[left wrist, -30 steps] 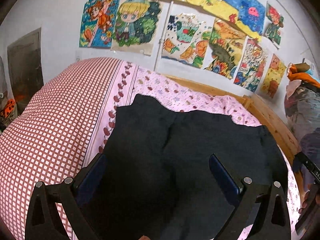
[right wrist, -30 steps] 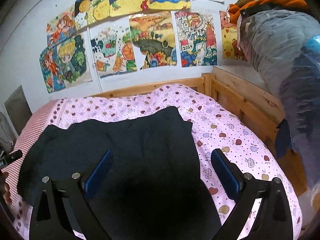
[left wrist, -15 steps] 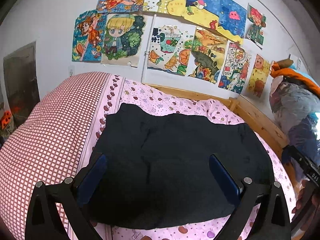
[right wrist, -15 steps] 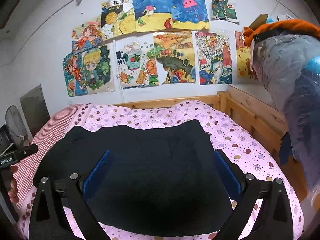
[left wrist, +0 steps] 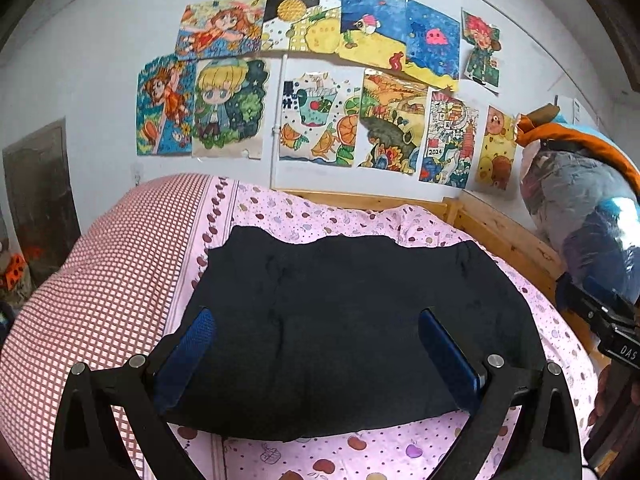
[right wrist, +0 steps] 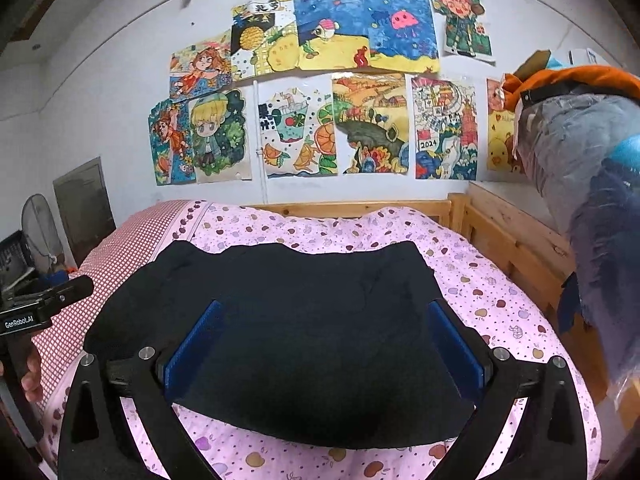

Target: Fold large clothes

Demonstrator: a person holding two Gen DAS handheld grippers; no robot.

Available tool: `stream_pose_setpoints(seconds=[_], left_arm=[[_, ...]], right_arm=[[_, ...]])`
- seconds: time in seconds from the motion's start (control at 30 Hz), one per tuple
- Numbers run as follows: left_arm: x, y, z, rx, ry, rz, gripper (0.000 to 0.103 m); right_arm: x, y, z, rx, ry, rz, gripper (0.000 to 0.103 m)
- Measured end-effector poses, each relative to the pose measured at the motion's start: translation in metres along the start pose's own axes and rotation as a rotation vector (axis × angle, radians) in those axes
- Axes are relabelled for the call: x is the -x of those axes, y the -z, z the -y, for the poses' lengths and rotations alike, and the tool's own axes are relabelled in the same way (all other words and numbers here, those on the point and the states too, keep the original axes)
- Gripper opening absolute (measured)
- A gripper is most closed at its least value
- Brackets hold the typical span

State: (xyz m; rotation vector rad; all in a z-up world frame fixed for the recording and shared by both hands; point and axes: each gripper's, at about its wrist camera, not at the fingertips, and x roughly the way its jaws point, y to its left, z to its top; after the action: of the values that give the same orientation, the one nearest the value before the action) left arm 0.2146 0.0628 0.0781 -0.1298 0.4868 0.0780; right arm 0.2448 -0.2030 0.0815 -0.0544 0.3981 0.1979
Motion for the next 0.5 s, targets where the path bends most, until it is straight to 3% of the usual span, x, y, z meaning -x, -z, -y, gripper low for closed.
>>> stream_pose_setpoints(seconds=[0.27, 0.5], left_arm=[[0.018, 0.013, -0.003, -0.009, -0.038, 0.023, 0.103], [0.033, 0.03, -0.002, -0.026, -0.052, 0.028, 0.103]], right_arm=[[0.022, 0.004, -0.011, 0.008, 0.038, 0.055, 0.101], [0.027, 0.023, -0.019, 0.005, 0.042, 0.009, 0.101]])
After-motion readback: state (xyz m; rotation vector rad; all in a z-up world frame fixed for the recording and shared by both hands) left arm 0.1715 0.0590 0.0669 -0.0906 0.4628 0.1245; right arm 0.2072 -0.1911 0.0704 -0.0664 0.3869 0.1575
